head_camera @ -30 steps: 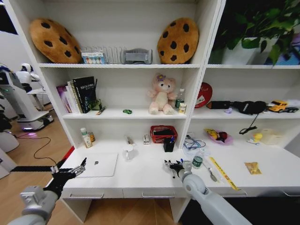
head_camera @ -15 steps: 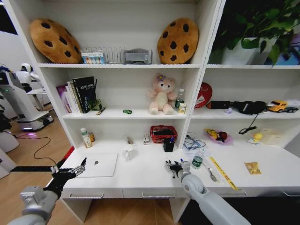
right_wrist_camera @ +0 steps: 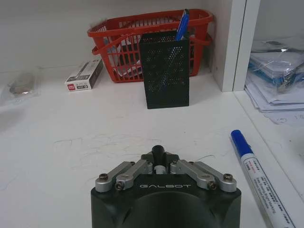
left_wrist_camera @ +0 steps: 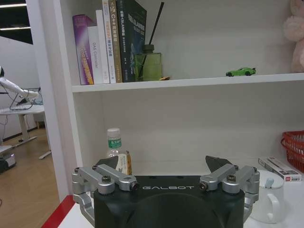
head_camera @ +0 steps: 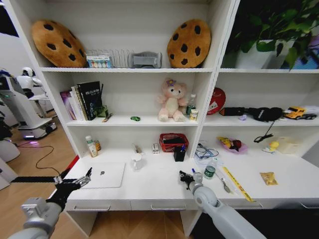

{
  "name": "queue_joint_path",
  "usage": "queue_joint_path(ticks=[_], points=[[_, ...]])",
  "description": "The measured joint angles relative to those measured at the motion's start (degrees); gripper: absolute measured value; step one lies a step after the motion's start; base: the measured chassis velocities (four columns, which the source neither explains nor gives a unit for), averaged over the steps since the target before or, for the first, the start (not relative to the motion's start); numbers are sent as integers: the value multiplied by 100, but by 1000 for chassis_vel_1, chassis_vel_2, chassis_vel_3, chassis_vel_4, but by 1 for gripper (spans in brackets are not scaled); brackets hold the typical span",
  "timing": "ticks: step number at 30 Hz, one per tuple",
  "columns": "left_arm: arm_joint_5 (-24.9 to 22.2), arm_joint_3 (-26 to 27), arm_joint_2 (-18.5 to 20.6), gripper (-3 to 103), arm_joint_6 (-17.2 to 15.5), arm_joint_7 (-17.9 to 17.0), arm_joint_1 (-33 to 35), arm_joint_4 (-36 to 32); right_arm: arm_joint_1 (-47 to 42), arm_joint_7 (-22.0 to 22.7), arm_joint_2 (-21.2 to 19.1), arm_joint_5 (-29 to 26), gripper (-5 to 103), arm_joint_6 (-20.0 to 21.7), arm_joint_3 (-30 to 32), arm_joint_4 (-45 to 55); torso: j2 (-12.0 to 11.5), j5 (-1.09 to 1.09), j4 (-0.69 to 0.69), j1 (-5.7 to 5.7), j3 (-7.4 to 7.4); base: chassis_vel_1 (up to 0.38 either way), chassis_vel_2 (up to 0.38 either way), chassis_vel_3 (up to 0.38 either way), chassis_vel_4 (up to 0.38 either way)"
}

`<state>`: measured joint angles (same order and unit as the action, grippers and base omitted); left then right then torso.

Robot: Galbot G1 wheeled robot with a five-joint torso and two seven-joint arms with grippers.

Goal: Organize the objects on the table.

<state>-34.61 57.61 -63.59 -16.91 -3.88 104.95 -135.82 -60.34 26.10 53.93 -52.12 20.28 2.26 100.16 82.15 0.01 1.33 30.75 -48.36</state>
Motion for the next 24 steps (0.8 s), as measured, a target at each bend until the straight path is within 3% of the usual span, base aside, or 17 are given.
queue_joint_path(ticks=[8,10,11,12,15,24], points=[[0,0,0,100,0,0,0,0,-66,-222,-104,-34,12,-120,193,162,0,-1,0,0,0,0,0,0,0],[0,0,0,100,0,0,0,0,-160,-836,-165,282,12,-741,392,311,0,-1,0,0,0,0,0,0,0],[0,0,0,100,0,0,0,0,-179,-1122,-197,757,12,-1192,469,339,-1,-1,0,0,0,0,0,0,0],[0,0,0,100,0,0,0,0,-179,-1122,-197,757,12,-1192,469,339,-1,-1,0,0,0,0,0,0,0],[0,0,0,100,0,0,0,0,170,-1534,-193,1765,12,-2333,502,58,-1,-2,0,0,0,0,0,0,0],[0,0,0,100,0,0,0,0,1270,-1644,173,2086,12,-3123,-35,-1197,-1,-2,0,1,0,0,0,0,0]])
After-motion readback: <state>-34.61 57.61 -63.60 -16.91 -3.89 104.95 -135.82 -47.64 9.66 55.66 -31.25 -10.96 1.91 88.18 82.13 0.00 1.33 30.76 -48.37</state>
